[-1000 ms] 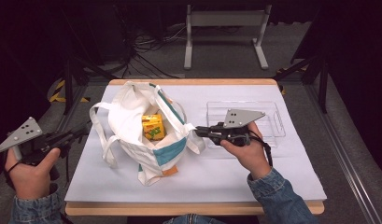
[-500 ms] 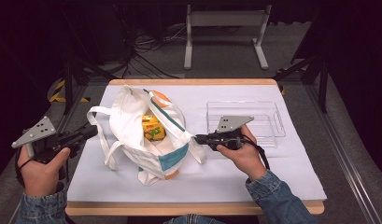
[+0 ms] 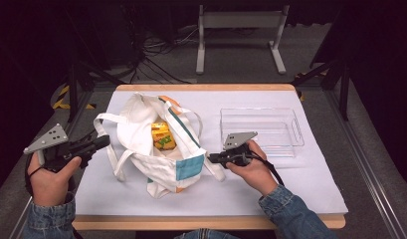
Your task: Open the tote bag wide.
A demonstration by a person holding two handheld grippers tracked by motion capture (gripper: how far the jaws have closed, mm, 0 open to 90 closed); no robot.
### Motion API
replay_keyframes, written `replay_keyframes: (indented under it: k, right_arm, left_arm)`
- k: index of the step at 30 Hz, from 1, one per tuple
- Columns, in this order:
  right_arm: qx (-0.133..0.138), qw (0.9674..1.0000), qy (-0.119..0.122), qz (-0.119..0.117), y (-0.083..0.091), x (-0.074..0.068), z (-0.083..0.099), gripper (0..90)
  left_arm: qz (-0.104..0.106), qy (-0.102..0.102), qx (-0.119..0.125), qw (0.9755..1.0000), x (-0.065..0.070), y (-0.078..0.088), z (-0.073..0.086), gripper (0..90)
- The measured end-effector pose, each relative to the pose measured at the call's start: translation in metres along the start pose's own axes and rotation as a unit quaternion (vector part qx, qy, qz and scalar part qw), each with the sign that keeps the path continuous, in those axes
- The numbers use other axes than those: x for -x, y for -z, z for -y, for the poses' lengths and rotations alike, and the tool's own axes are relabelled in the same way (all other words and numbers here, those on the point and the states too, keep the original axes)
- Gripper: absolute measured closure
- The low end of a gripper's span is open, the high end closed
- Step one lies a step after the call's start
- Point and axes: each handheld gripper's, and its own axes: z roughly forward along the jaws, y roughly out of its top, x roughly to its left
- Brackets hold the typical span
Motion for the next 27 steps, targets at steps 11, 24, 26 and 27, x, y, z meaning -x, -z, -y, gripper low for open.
replay_keyframes:
  k: [11, 24, 26, 27]
  right_arm:
    - [-0.061, 0.9981, -0.012, -0.007, -0.015, -0.003, 0.016, 87.9]
    - [-0.006, 1.0, 0.001, -0.001, 0.015, -0.006, -0.008, 80.0]
    - [0.014, 0.9999, 0.007, -0.001, 0.024, -0.007, -0.016, 77.3]
    - [0.021, 0.9997, 0.01, 0.0, 0.028, -0.008, -0.019, 76.0]
  left_arm:
    - [0.007, 0.001, -0.005, 1.0, -0.002, -0.007, 0.0, 89.1]
    - [-0.009, 0.011, 0.004, 0.9999, -0.004, -0.003, 0.003, 78.0]
    - [-0.011, 0.022, 0.011, 0.9996, -0.004, -0.003, 0.005, 69.7]
    - [-0.012, 0.026, 0.011, 0.9995, -0.004, -0.003, 0.005, 65.9]
